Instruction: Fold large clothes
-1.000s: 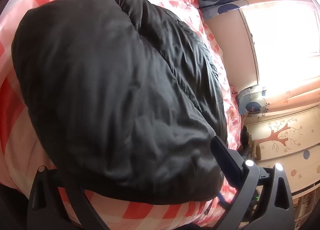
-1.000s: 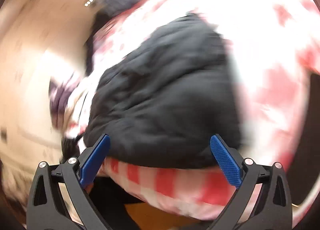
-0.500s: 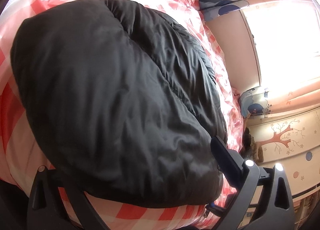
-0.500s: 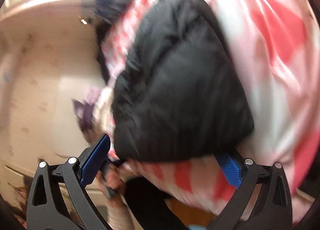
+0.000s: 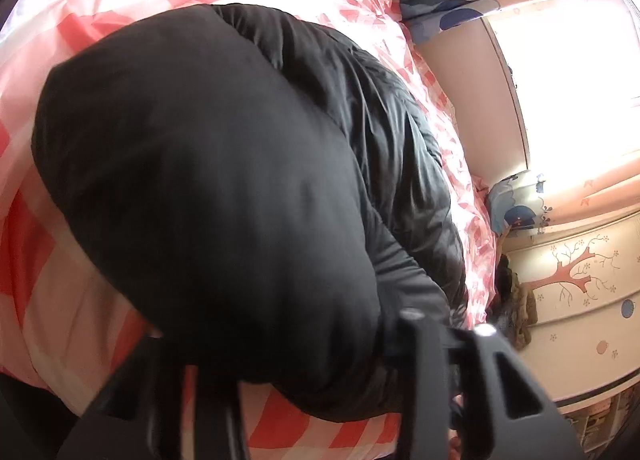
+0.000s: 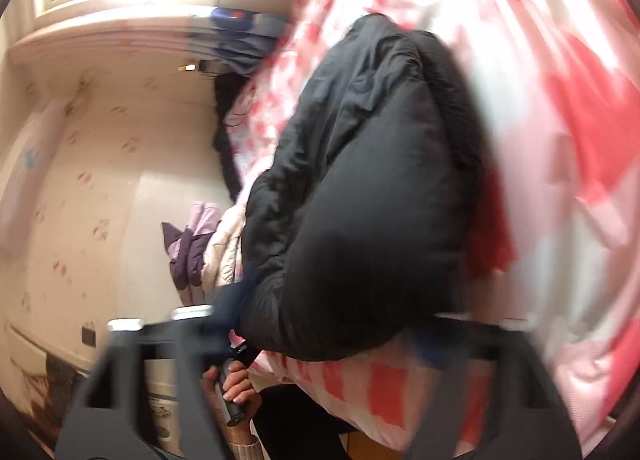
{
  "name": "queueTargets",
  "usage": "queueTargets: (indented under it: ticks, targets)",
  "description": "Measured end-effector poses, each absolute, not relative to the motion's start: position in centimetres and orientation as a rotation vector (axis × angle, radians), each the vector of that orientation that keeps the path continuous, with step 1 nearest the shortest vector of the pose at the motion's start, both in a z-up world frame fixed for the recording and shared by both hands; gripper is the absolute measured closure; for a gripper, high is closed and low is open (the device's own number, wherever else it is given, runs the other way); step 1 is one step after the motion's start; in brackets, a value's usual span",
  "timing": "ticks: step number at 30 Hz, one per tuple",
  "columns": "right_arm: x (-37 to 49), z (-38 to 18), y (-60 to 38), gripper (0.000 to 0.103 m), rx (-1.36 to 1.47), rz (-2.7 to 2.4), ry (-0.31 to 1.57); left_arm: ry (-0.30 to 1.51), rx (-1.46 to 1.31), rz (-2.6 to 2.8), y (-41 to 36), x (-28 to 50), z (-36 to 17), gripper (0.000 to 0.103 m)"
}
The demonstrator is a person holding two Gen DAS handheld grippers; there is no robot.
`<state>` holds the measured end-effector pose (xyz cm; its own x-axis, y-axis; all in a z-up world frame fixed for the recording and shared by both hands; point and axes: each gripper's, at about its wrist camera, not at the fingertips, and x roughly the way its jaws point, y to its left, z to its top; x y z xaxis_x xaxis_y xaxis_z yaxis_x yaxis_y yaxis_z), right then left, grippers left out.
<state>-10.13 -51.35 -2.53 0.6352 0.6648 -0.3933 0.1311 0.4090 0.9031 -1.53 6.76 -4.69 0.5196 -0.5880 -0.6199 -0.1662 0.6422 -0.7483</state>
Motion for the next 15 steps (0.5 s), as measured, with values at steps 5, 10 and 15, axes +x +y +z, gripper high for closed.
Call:
queueTargets:
  ticks: [5, 10, 15]
  targets:
    - [-8.8, -1.5, -51.4, 0.086, 1.089, 0.419, 0.82, 1.041, -0.854, -0.299, 6.9, -1.0, -4.3, 0.086]
    - [-13.2, 2.8, -50.6, 0.09, 1.0, 0.473, 0.773, 0.967, -0.797, -0.349, 7.8, -4.9, -0.8, 0.089]
    - [-18.5, 2.2, -50.8, 0.082, 0.904, 0.42, 0.935, 1.034, -0.72, -0.327, 8.7, -8.3, -2.9, 0.075]
